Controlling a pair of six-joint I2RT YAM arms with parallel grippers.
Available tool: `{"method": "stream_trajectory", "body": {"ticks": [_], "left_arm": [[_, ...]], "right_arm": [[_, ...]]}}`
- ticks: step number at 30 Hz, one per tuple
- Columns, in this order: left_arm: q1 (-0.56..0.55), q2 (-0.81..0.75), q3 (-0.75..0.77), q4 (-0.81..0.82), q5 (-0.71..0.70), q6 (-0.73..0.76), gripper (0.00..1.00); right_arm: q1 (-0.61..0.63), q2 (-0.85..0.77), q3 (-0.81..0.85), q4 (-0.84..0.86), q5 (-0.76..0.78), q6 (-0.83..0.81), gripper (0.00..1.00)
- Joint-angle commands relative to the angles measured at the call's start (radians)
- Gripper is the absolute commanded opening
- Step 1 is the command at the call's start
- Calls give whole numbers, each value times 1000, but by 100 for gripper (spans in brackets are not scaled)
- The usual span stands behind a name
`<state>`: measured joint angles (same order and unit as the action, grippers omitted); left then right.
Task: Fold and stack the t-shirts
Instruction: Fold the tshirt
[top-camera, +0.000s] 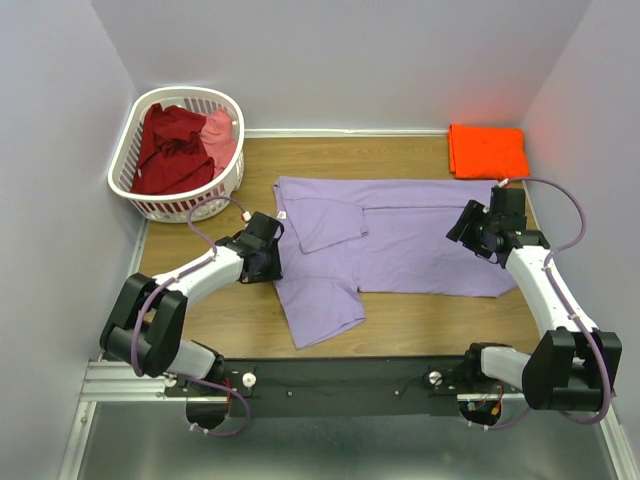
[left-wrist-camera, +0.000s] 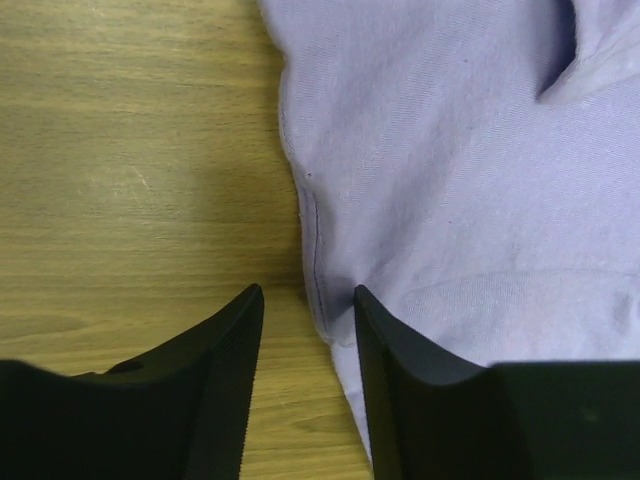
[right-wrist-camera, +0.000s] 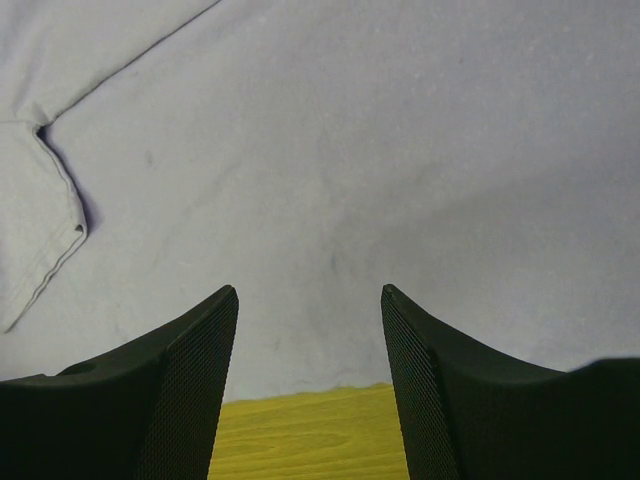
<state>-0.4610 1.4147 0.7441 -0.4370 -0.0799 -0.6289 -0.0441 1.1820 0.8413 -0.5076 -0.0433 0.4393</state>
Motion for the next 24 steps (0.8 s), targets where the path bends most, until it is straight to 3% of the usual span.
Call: {"method": "stream_trajectory", "body": {"ticks": [1, 13, 17, 20, 21, 24], "left_arm": [[-21, 20, -8, -26, -32, -25, 47], [-42, 64, -28, -59, -46, -61, 40], [-47, 72, -31, -74, -41, -74, 33], [-54, 75, -29, -95, -47, -83, 23], [-56, 75, -28, -104, -49, -86, 14], [-59, 69, -25, -117, -49, -89, 0]], "right_arm": [[7, -16, 4, 15, -20, -11, 66], [6, -45, -18, 18, -55, -5, 66], [6, -48, -19, 21, -63, -5, 66], [7, -44, -16, 24, -63, -2, 66], [6, -41, -16, 26, -63, -2, 66], [6, -30, -18, 23, -29, 7, 67]]}}
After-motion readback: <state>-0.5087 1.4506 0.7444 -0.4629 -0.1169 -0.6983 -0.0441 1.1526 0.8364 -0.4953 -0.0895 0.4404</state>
